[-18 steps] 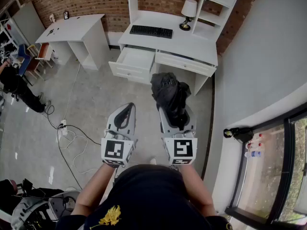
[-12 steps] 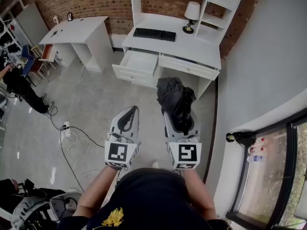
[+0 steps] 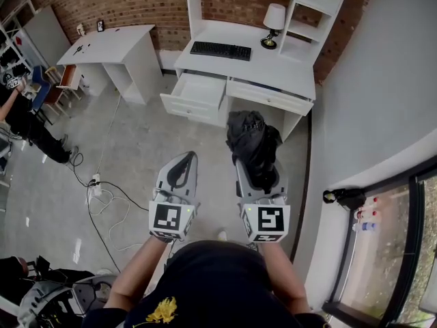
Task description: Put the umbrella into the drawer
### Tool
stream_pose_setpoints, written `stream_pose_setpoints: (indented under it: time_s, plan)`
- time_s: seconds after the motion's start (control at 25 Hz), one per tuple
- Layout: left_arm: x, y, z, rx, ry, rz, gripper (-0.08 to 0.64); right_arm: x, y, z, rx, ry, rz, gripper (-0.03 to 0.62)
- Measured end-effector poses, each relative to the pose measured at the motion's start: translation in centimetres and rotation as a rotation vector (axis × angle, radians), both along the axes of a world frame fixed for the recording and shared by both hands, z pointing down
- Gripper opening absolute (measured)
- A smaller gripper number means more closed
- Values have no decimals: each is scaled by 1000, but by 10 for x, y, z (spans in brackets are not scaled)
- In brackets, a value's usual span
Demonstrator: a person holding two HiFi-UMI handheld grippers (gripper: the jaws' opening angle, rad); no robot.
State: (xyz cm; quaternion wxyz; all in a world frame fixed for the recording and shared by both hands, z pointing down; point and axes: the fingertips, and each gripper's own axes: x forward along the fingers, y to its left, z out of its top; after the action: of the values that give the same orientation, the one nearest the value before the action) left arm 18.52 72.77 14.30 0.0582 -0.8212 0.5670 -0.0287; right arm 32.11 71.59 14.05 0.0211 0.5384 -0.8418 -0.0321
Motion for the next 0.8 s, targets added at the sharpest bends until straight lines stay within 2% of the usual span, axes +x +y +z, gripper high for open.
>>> stream_pose_setpoints:
  time_s: [0.48, 0.64, 0.8]
  plan:
    - [-17, -9, 6, -13, 8, -1, 17, -17, -2, 2, -12, -7, -11, 249]
    - [-27, -30, 2, 2, 17, 3, 17, -28, -17, 0, 4, -5, -16, 249]
    - [-39, -35, 16, -33, 27, 16, 17, -41, -22, 10, -20, -1, -15, 249]
